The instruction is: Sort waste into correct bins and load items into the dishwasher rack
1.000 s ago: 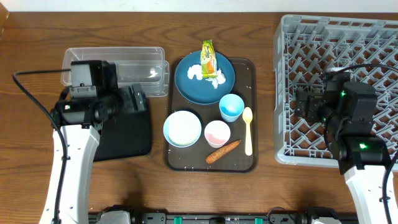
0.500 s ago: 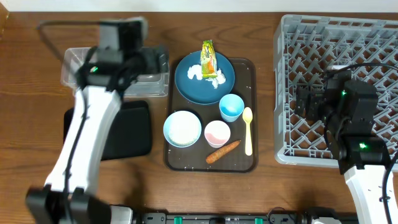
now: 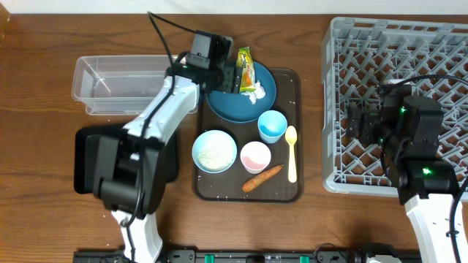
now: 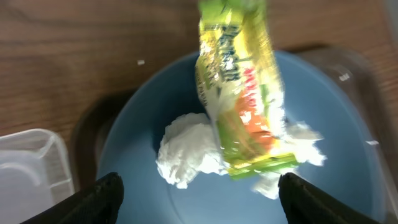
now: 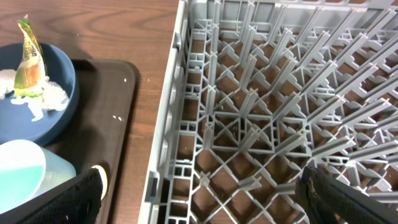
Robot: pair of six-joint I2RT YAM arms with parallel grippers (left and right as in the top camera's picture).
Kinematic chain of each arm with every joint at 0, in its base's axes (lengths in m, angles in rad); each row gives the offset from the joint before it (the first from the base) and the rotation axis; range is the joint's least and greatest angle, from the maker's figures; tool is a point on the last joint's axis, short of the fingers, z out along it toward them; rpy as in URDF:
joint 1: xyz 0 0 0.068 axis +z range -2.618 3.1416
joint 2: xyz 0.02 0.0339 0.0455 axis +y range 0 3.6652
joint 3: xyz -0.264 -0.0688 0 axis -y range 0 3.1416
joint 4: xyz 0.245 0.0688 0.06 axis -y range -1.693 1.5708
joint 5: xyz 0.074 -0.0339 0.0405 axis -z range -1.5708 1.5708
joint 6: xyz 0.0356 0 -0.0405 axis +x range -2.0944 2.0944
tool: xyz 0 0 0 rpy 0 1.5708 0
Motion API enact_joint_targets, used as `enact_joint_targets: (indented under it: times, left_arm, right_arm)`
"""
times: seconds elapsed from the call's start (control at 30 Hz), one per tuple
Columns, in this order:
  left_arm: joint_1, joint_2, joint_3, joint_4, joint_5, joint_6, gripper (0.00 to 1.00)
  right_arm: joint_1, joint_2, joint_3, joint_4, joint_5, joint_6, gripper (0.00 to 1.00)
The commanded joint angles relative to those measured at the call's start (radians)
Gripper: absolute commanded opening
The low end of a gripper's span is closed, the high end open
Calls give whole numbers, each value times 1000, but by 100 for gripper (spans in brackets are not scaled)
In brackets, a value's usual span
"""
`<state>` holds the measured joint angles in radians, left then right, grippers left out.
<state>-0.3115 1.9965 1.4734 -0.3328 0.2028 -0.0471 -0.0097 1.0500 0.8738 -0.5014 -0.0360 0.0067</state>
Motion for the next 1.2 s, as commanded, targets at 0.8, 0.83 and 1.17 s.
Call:
enact_joint_targets:
  times: [0.8, 0.83, 1.17]
  left_arm:
    - [-1, 127, 0, 70, -106, 32, 66]
    - [-1, 129, 0, 69, -106, 32, 66]
    - [-32, 143, 0, 59, -92, 32, 62]
  right_arm:
    - [-10, -3, 20, -8, 3, -3, 99]
    - [-10, -3, 20, -8, 3, -3, 99]
    - [-10, -3, 20, -8, 3, -3, 99]
